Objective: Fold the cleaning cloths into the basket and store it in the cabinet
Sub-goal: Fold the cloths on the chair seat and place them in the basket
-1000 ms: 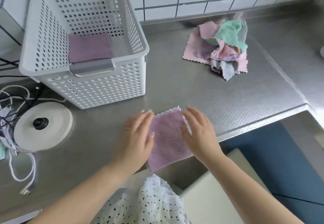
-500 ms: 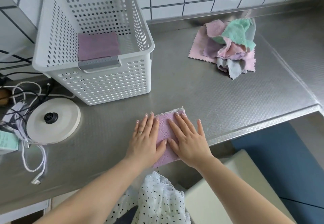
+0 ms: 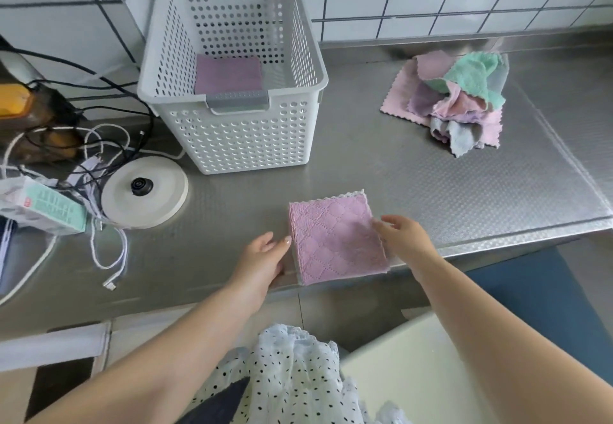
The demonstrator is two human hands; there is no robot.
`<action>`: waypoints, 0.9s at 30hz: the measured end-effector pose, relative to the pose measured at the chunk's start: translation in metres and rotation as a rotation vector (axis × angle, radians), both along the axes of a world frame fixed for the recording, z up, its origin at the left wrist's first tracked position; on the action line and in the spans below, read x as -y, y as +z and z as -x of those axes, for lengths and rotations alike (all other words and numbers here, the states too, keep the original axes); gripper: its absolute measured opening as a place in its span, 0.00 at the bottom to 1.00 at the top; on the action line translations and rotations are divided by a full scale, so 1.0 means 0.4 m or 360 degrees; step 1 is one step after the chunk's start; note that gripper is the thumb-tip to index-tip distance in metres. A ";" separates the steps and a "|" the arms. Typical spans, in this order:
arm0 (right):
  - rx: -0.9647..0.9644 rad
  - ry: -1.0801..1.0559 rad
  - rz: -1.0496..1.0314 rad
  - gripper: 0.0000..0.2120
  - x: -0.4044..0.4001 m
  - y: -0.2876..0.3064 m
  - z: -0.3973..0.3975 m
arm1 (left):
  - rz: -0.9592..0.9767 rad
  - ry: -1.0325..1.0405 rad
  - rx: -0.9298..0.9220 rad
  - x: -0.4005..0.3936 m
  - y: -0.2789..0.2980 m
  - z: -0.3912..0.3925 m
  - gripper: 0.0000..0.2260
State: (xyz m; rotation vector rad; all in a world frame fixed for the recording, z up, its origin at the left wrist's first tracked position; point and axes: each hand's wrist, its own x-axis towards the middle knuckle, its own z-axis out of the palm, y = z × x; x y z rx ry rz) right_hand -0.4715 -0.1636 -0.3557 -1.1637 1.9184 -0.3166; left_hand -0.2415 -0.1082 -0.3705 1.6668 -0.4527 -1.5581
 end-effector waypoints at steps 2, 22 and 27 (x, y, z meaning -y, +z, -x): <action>0.0147 -0.0030 -0.0067 0.22 0.001 -0.003 -0.013 | -0.0082 0.0035 -0.0092 0.005 0.012 0.004 0.27; 0.1053 -0.0129 -0.0189 0.19 -0.041 0.145 -0.068 | 0.0067 -0.0229 -0.0113 0.025 0.165 -0.045 0.05; 0.1131 -0.0055 0.0004 0.19 -0.019 0.259 -0.133 | 0.0364 -0.0177 -0.0049 0.028 0.294 -0.104 0.06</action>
